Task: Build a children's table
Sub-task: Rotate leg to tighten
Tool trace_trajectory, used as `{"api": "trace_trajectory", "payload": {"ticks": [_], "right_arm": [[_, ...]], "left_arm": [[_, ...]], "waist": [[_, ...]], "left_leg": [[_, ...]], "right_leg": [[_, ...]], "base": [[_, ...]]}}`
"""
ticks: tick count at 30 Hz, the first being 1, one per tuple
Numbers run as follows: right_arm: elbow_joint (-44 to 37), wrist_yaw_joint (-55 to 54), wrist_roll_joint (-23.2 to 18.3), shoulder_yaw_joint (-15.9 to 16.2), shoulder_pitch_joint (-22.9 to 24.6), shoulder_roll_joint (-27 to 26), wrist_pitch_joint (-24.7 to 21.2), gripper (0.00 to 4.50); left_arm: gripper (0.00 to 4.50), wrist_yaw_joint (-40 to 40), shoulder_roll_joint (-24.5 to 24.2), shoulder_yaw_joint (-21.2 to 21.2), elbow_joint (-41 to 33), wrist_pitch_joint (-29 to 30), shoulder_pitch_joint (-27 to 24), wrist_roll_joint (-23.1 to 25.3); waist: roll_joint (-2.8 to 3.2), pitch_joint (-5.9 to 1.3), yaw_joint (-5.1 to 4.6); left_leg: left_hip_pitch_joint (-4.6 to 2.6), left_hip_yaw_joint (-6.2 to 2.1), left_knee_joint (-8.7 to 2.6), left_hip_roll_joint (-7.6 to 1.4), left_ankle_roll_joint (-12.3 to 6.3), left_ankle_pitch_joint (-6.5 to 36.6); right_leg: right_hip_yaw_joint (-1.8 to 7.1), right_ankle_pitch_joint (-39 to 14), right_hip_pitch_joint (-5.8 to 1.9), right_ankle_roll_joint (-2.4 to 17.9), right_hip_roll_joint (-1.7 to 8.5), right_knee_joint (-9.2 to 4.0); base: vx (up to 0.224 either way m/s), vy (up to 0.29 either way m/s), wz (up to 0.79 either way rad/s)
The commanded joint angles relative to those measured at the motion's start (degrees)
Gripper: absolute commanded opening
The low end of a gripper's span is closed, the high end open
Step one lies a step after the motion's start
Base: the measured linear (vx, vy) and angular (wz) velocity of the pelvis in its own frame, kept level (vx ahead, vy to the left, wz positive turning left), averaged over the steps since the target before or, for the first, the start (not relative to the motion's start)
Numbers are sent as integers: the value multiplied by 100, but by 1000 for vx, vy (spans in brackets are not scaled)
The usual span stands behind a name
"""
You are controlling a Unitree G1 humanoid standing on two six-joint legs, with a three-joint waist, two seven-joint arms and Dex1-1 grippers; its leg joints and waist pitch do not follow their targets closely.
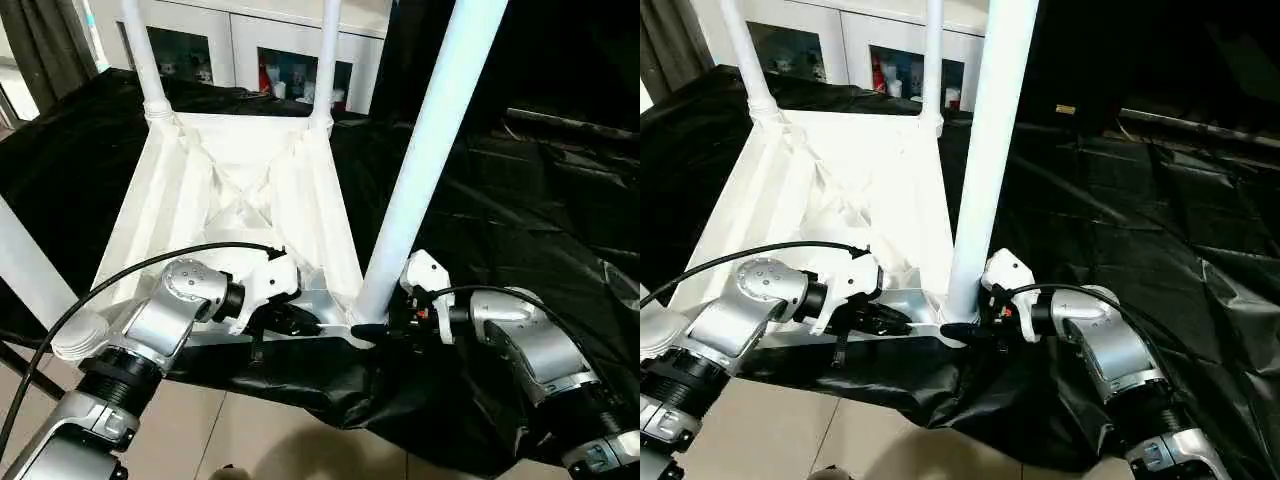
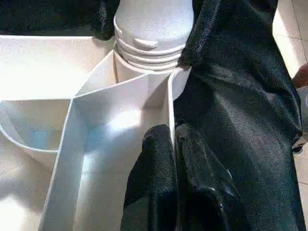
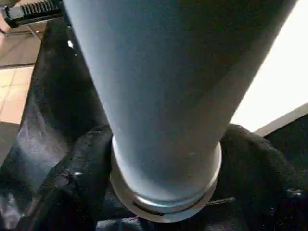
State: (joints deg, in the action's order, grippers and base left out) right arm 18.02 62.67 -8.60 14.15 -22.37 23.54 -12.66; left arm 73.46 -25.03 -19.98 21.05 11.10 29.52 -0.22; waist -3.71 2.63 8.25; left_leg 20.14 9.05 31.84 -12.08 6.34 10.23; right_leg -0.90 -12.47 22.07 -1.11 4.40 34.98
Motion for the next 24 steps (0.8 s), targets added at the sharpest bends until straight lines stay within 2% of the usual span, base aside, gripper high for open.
{"api": "trace_trajectory", "payload": {"ticks": [1,6,10,11,12,13,14,15,16,17,18,19,20,21,22,23,24], "right_arm": [[-118,29,-18,25,-3,55,-62,316],[-145,31,-56,18,60,30,-70,285],[28,-381,-23,-134,90,-195,32,276],[202,-775,50,-233,51,-358,64,276],[371,-1149,120,-326,10,-502,110,275],[454,-1339,140,-380,-13,-579,100,275],[670,-1852,159,-538,-77,-808,46,274],[773,-2121,157,-622,-110,-935,16,274],[870,-2430,168,-710,-150,-1068,-17,274],[1008,-2876,174,-837,-219,-1263,-92,274],[1202,-3488,218,-973,-330,-1522,-150,274],[1290,-3754,255,-1014,-387,-1620,-139,274],[1384,-4024,254,-1075,-457,-1746,-176,274],[1470,-4250,253,-1129,-525,-1880,-217,274],[1537,-4448,279,-1147,-585,-2003,-222,274],[1550,-4531,294,-1103,-633,-2193,-198,274],[1537,-4520,306,-1057,-649,-2314,-169,274]], "left_arm": [[0,194,30,-317,-32,58,-140,79],[0,200,3,-324,-39,84,-173,62],[0,37,56,-293,14,196,-189,78],[0,-203,149,-255,129,259,-158,144],[0,-431,248,-225,240,316,-122,207],[0,-547,302,-213,299,335,-100,241],[0,-913,473,-181,481,395,-27,347],[0,-1120,578,-167,585,426,20,404],[0,-1323,694,-155,684,457,70,453],[0,-1592,874,-138,807,502,146,499],[0,-1977,1161,-102,971,594,264,539],[0,-2125,1288,-97,1042,644,325,555],[0,-2276,1432,-113,1118,701,402,588],[0,-2411,1574,-140,1186,762,475,624],[0,-2547,1723,-168,1244,834,541,660],[0,-2706,1953,-237,1318,922,621,718],[0,-2785,2089,-280,1362,964,663,759]], "waist": [[33,-228,-30],[32,-229,-29],[38,-221,-40],[39,-212,-63],[40,-206,-46],[25,-181,-71],[38,-164,-92],[41,-161,-101],[39,-146,-122],[41,-157,-138],[45,-160,-180],[42,-151,-215],[36,-157,-239],[59,-153,-249],[45,-163,-259],[63,-175,-257],[56,-176,-265]], "left_leg": [[-33,79,-356,-65,-214,980],[-30,81,-349,-60,-216,921],[-30,82,-353,-58,-204,939],[-21,87,-365,-61,-173,1021],[-27,76,-374,-58,-121,1077],[-26,78,-400,-55,-43,1294],[-27,64,-434,-58,48,1528],[-35,59,-440,-58,91,1640],[-52,45,-458,-60,159,1856],[-52,26,-464,-64,184,1915],[-22,19,-477,-63,233,1873],[-28,7,-483,-53,267,2006],[-7,-9,-488,-43,277,2001],[-3,-12,-493,-42,281,2014],[-11,-7,-480,-41,252,2046],[-28,2,-464,-44,231,1960],[-16,10,-462,-48,200,1869]], "right_leg": [[113,-84,-199,1239,227,-335],[114,-2,-202,1244,225,-327],[114,-27,-198,1242,222,-330],[120,-153,-177,1255,238,-340],[113,-277,-185,1230,237,-356],[124,-659,-169,1180,242,-396],[129,-1173,-154,1065,256,-438],[132,-1413,-139,1012,265,-458],[135,-1867,-112,902,278,-505],[134,-1989,-115,862,291,-509],[138,-1959,-114,811,281,-508],[131,-2120,-87,763,277,-526],[127,-2209,-104,691,285,-532],[130,-2216,-92,675,285,-538],[138,-2192,-76,643,284,-553],[147,-1941,-68,675,277,-543],[146,-1651,-79,720,254,-526]], "base": [[0,0,0],[0,0,0],[0,0,0],[0,0,0],[0,0,0],[0,0,0],[0,0,0],[-57,-5,-1],[-57,-5,-1],[-51,0,-2],[0,0,0],[0,0,0],[0,0,0],[0,0,0],[0,0,0],[0,0,0],[0,0,0]]}}
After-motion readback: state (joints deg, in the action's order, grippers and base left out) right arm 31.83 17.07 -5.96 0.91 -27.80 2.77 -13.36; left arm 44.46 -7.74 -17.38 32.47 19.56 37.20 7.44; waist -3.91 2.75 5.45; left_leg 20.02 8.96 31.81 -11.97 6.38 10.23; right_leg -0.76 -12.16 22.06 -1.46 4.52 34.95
